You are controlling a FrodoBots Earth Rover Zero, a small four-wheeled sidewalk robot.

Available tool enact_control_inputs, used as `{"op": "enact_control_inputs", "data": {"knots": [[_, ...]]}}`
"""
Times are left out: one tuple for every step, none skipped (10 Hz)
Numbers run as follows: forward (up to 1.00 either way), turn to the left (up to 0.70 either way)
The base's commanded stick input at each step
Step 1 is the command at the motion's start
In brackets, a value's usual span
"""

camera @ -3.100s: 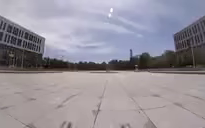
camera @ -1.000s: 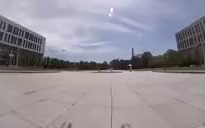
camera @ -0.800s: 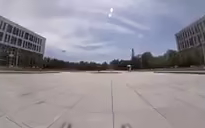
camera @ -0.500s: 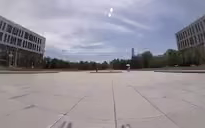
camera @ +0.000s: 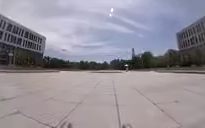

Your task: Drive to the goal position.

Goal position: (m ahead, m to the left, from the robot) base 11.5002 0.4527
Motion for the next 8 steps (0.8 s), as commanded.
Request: {"op": "enact_control_inputs", "data": {"knots": [[0.7, 0.0], [0.7, 0.0], [0.7, 0.0], [0.7, 0.0], [0.7, 0.0], [0.7, 0.0], [0.7, 0.0], [0.7, 0.0]]}}
